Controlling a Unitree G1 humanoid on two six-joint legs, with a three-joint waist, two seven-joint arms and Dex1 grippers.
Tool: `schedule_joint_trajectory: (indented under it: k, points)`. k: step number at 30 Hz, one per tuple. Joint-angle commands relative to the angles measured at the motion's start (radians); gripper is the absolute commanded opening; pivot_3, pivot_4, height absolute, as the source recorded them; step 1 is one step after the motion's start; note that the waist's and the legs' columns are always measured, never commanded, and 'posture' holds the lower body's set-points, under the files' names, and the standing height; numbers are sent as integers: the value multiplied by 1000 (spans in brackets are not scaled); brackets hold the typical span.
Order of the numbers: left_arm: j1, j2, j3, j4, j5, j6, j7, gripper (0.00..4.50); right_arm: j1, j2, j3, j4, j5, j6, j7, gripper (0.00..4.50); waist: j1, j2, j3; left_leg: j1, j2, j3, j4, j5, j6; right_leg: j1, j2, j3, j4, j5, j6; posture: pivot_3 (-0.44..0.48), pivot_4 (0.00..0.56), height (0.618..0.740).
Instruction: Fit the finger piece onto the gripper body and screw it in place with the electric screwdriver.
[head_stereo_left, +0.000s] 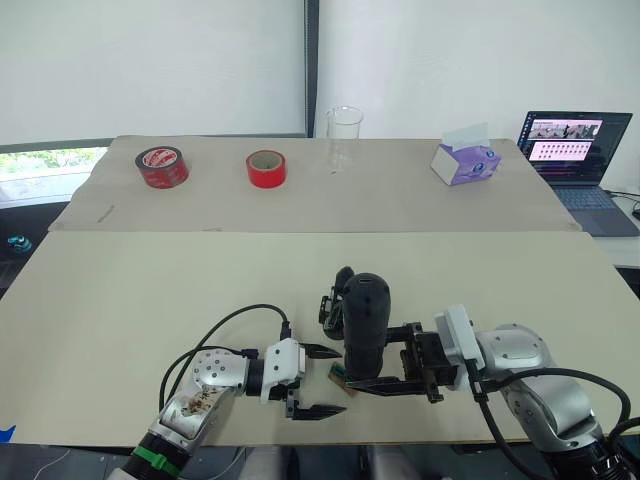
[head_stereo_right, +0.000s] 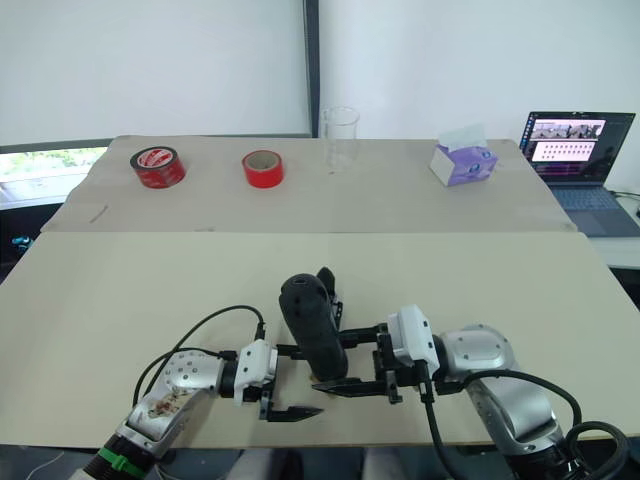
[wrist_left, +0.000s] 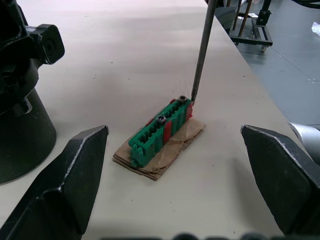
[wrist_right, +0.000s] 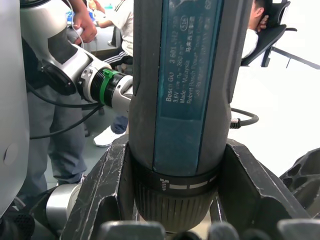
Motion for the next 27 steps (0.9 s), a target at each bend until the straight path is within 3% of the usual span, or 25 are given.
schedule_joint_trajectory:
  k: [1,12,27]
  points:
    - [19,7,-4,58,20,25,13,4500,-8,-8,-15,-36,40,1,8,1916,0,0,0,0,0,0,0,0,0,0,0,0,0,0,0,0,150,740]
    - [26,12,1,43,14,31,11,4500,-27,-9,-92,-95,128,40,-47,1916,-1,0,0,0,0,0,0,0,0,0,0,0,0,0,0,0,150,740]
    - [28,20,6,43,13,27,4,4500,-34,23,-36,-64,76,14,-51,1916,-2,0,0,0,0,0,-1,0,0,0,-1,0,0,0,0,0,150,740]
